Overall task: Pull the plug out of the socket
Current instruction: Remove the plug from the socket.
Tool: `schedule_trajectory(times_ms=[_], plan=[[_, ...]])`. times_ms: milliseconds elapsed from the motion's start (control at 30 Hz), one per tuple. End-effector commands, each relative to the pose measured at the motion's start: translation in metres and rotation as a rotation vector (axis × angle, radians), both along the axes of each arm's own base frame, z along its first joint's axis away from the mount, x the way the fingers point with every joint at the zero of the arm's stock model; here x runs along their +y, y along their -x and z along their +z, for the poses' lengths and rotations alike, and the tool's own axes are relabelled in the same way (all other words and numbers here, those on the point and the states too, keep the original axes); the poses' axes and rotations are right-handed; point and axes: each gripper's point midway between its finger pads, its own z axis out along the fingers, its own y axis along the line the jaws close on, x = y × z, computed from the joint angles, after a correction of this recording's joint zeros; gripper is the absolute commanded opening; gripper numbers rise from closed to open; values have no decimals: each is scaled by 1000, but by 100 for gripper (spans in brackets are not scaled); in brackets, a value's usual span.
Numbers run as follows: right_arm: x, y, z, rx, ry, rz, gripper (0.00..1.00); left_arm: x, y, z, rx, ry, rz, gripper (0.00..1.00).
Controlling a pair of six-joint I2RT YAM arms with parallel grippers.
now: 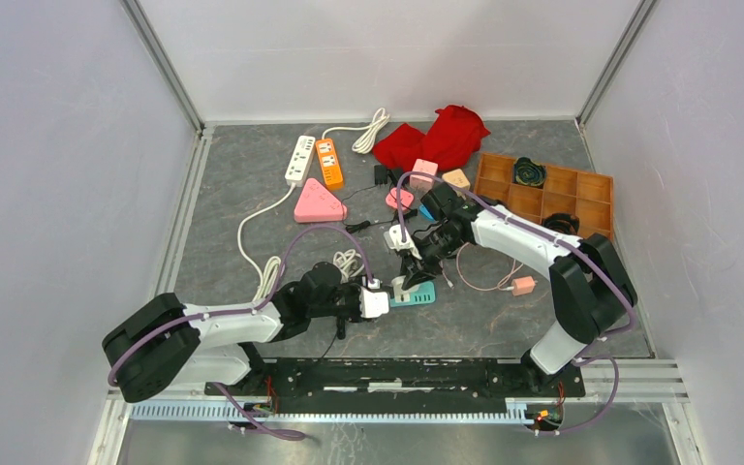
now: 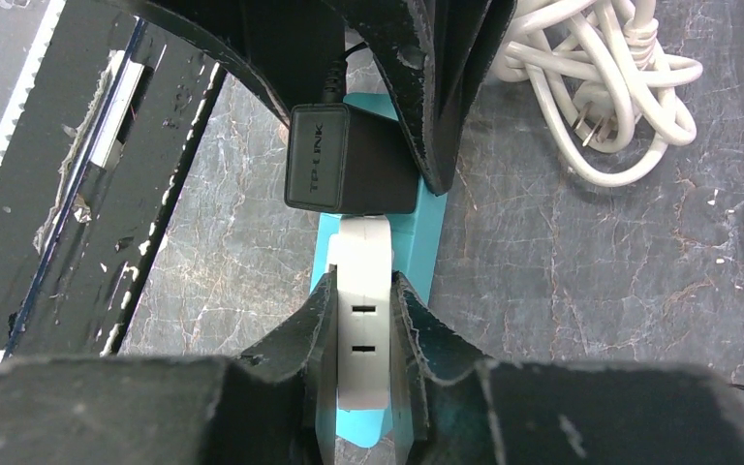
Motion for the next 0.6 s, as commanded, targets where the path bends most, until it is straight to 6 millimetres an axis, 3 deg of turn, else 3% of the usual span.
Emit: schedule_trajectory(times_ms=[0,567], plan=[[8,-6,19,-43,-44,17,2,-2,-3,6,-61,8,-21,2],[6,-6,42,-59,-72,24,0,-5,0,-7,-25,-26,-46,2]])
